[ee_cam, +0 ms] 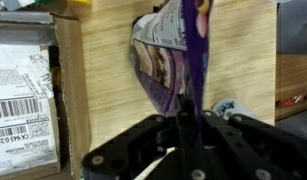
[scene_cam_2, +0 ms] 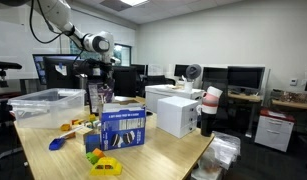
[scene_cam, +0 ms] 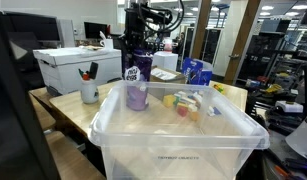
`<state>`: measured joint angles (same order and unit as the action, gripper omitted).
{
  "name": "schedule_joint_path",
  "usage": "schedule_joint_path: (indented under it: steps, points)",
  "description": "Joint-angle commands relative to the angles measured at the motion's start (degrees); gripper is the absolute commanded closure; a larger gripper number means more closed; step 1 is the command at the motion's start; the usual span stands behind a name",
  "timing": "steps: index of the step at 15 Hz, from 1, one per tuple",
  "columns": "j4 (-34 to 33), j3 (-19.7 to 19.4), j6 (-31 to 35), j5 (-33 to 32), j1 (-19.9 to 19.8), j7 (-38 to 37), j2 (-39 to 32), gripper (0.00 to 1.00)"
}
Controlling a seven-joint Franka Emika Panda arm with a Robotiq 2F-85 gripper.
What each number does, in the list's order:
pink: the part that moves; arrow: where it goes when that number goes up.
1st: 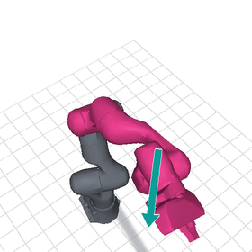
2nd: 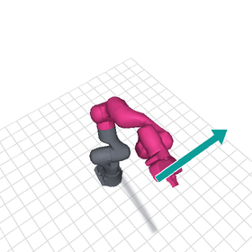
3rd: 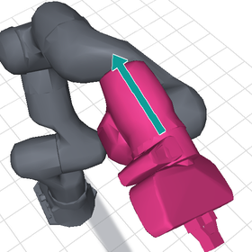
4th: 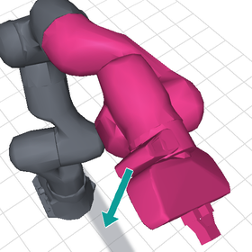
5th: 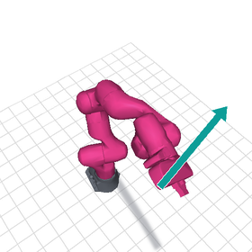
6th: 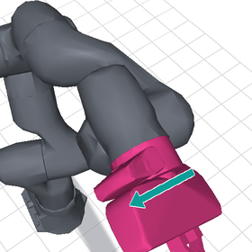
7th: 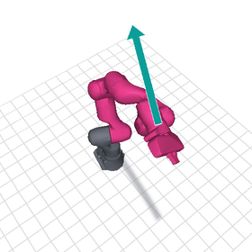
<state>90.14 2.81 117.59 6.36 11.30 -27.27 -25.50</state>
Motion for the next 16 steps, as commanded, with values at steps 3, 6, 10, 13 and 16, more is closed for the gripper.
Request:
schedule_joint_path:
  steps: [3, 6, 10, 13, 16]
  points:
    - [-0.69, -0.13, 1.06, 1.02, -0.37, -1.08, 1.45, 0.96]
    - [-1.51, -0.32, 1.38, 0.79, -0.34, -1.19, 1.63, 0.96]
    - [-2.35, -0.59, 2.16, 0.48, -0.23, -1.33, 1.73, 0.96]
    - [-2.49, -0.64, 3.08, 0.35, -0.16, -1.33, 1.98, 0.96]
    - [-2.30, -0.65, 4.68, 0.25, -0.09, -1.30, 2.66, 0.96]
